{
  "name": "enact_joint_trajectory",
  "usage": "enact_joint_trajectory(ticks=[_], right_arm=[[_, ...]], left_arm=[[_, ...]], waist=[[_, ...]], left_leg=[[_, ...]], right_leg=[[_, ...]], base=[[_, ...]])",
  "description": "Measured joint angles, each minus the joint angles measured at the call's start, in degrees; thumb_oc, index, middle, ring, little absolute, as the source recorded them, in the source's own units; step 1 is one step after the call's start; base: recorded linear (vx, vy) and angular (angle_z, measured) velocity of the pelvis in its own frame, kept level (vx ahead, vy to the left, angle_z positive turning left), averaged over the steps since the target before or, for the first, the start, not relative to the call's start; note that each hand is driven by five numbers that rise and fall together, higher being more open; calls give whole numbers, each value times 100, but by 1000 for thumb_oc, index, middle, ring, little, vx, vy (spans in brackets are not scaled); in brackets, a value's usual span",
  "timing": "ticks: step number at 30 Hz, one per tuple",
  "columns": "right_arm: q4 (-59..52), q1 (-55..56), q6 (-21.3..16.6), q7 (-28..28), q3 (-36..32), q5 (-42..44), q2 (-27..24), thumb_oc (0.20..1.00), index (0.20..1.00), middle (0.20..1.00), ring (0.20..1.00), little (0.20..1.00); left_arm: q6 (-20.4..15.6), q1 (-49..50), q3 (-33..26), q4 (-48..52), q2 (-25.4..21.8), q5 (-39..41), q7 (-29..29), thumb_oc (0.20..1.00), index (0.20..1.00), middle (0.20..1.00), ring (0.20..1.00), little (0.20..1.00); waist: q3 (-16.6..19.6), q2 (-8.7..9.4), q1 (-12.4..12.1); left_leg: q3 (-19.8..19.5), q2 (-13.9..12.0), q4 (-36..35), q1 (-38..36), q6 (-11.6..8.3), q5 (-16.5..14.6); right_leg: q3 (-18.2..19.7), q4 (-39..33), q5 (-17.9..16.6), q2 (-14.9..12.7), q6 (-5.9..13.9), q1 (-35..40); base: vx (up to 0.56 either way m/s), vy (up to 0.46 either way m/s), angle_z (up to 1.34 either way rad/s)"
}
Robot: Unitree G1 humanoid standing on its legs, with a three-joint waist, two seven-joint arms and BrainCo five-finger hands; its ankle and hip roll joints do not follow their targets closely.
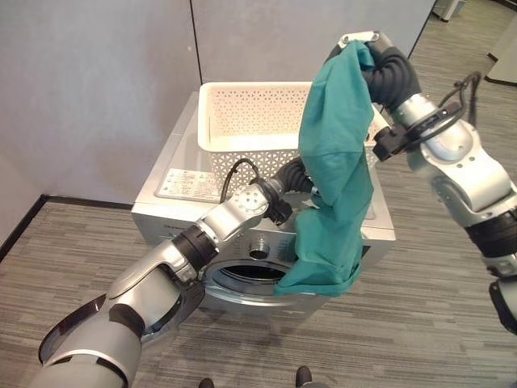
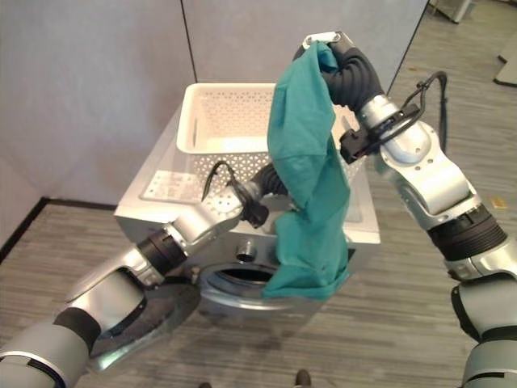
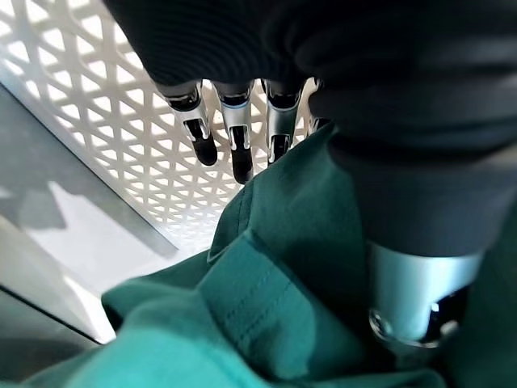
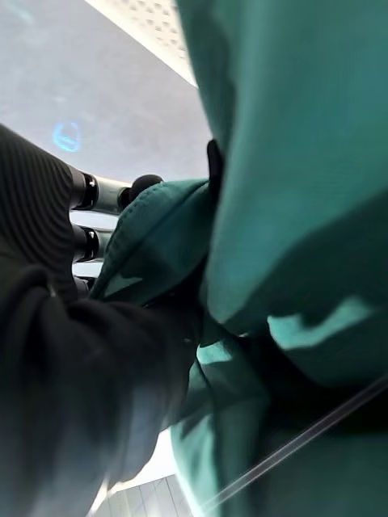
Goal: Grab the laundry basket,head to the washer,open it,put in the laundry and shut it.
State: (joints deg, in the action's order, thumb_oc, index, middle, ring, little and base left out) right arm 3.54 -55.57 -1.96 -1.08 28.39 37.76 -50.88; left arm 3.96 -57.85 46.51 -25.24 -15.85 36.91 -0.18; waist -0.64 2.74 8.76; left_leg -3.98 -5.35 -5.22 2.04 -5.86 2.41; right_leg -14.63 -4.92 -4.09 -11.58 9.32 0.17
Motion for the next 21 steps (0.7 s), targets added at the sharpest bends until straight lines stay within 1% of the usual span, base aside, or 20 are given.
enact_joint_trajectory(ticks=[1,3,8,12,14,15,16,17,18,21], right_arm=[[20,0,0,-21,-1,9,101,200,200,200,200,200],[35,4,1,-24,0,33,189,200,200,200,200,200],[-42,138,1,-129,-46,86,191,200,200,200,200,200],[-111,354,-1,-139,-338,79,190,200,200,200,200,200],[-162,456,-3,-139,-482,67,185,200,200,200,200,200],[-276,618,-10,-144,-663,57,185,413,413,413,413,413],[-303,680,-13,-147,-721,15,184,529,529,529,529,529],[-301,709,-12,-153,-735,-34,184,602,602,602,602,602],[-321,803,-12,-154,-806,-41,179,1000,1000,1000,1000,1000],[-345,1016,-23,-167,-979,-44,161,1000,1000,1000,1000,1000]], left_arm=[[-4,0,-6,-28,32,113,10,200,200,200,200,200],[-13,0,-26,-54,42,159,78,200,200,200,200,200],[-80,35,-103,-45,33,365,304,200,200,200,200,200],[-223,140,-151,29,-2,364,459,200,200,200,200,200],[-258,254,-305,136,-21,353,520,200,200,200,200,200],[-306,382,-431,277,-25,347,595,200,200,200,200,200],[-316,446,-503,313,-20,343,623,200,200,200,200,200],[-328,482,-534,339,-25,337,633,200,200,200,200,200],[-386,529,-544,349,-38,304,643,200,200,200,200,200],[-475,635,-592,418,-84,293,686,200,200,200,200,200]], waist=[[0,0,4],[0,-1,2],[0,0,-2],[-1,2,-14],[-3,2,-8],[-4,5,-2],[-4,5,-3],[-5,5,-3],[-5,6,8],[-12,16,13]], left_leg=[[3,0,0,-1,0,0],[3,0,0,1,0,0],[3,-4,-1,0,0,-1],[5,-6,-1,2,1,-1],[11,-9,-1,3,1,-2],[13,-13,-1,2,5,-5],[17,-13,-1,2,7,-7],[20,-13,-1,2,8,-7],[27,-13,-2,1,13,-10],[54,-14,-2,1,15,-12]], right_leg=[[1,0,0,-1,0,0],[1,0,0,-1,0,-2],[1,0,0,3,0,-1],[1,0,2,5,-1,-2],[4,0,2,8,0,-7],[6,0,5,10,-2,-8],[9,0,6,10,-2,-9],[12,0,5,10,-2,-12],[15,0,5,10,-2,-14],[23,0,5,10,-2,-20]], base=[[0,0,0],[0,0,0],[0,0,0],[0,0,0],[0,0,0],[0,0,0],[0,0,0],[0,0,0],[0,0,0],[0,0,0]])
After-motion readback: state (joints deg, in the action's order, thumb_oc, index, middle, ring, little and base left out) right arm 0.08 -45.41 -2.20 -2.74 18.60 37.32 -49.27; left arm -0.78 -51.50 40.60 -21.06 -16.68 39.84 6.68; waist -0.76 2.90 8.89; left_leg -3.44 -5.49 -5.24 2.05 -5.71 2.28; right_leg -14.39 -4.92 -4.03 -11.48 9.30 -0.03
